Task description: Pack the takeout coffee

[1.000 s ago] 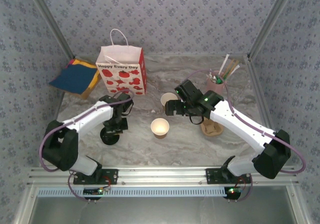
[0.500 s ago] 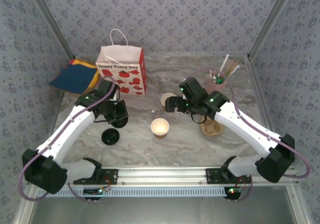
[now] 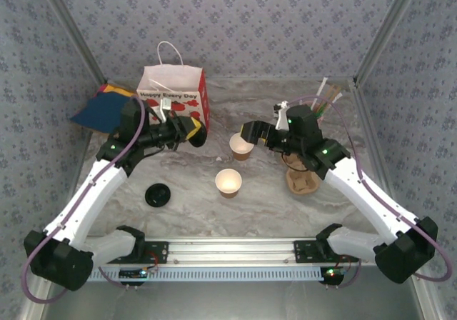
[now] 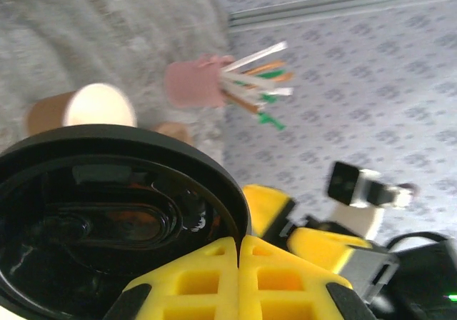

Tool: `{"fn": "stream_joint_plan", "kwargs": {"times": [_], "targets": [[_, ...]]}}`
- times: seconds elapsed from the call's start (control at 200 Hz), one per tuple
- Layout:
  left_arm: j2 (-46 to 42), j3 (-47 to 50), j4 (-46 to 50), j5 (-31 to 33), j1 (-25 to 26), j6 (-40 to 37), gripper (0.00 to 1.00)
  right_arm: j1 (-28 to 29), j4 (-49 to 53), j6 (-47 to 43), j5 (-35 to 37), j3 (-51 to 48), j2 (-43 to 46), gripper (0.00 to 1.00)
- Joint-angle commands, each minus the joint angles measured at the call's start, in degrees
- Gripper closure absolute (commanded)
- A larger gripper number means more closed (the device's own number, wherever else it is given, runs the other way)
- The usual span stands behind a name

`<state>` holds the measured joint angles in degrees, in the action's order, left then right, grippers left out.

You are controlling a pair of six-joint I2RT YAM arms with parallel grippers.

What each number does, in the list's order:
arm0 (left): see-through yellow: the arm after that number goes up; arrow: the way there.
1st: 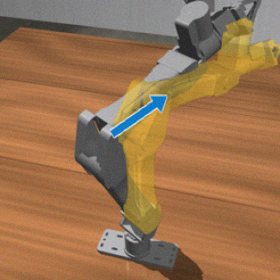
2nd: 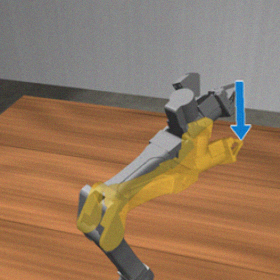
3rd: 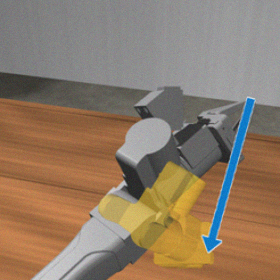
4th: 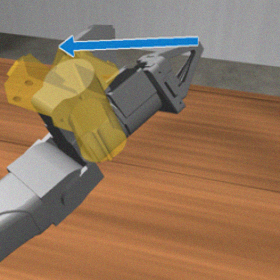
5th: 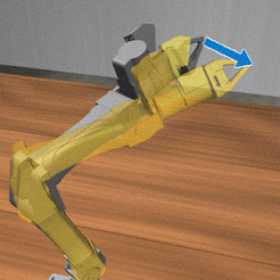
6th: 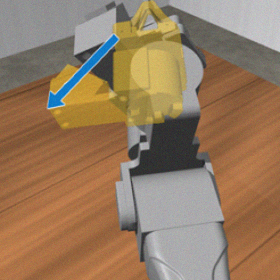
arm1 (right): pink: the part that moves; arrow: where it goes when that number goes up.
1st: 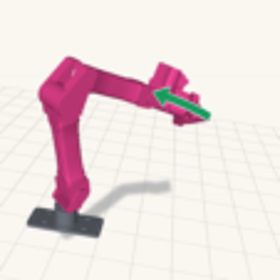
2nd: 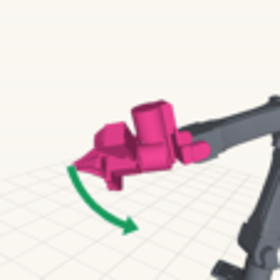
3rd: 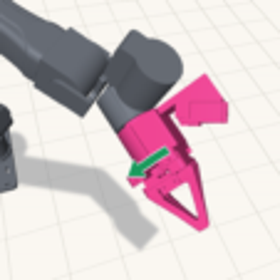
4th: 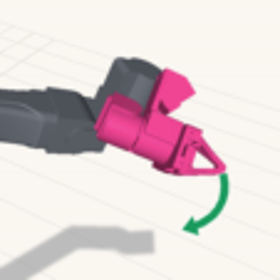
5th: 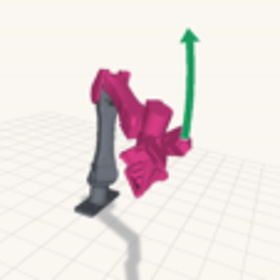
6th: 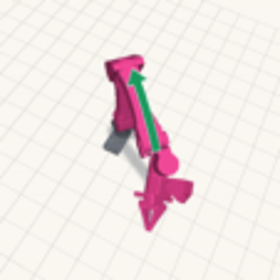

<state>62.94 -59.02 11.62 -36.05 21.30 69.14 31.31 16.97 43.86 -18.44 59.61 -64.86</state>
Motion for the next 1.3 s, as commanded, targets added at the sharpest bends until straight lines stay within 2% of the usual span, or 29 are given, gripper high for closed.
{"fn": "stream_joint_plan", "kwargs": {"times": [0.0, 0.15, 0.26, 0.579, 1.064, 1.294], "targets": [[0.7, 2.0, -20.5, -5.1, -0.7, 11.9, 1.00, -1.0, -15.7, 8.0, -6.6, -2.6, 1.5, 0.00], [3.6, 2.8, -35.3, -5.1, -0.7, 21.1, 1.00, -3.2, -21.6, 13.6, -11.7, -0.7, -1.4, 0.00], [5.5, 1.5, -40.1, -5.3, -0.7, 24.2, 1.00, -3.8, -31.3, 19.5, -14.1, -1.4, -3.8, 0.00], [9.4, -0.2, -51.7, -5.0, -0.6, 31.5, 1.00, -1.7, -48.5, 32.2, -15.7, 2.2, -12.5, 0.01], [10.8, -0.3, -59.5, -4.8, -0.1, 35.5, 1.00, 1.9, -61.2, 43.1, -14.9, 7.2, -23.0, 0.01], [10.9, 0.1, -61.0, -4.5, 0.1, 36.2, 1.00, 2.7, -63.8, 45.4, -14.7, 7.8, -24.3, 0.01]]}}
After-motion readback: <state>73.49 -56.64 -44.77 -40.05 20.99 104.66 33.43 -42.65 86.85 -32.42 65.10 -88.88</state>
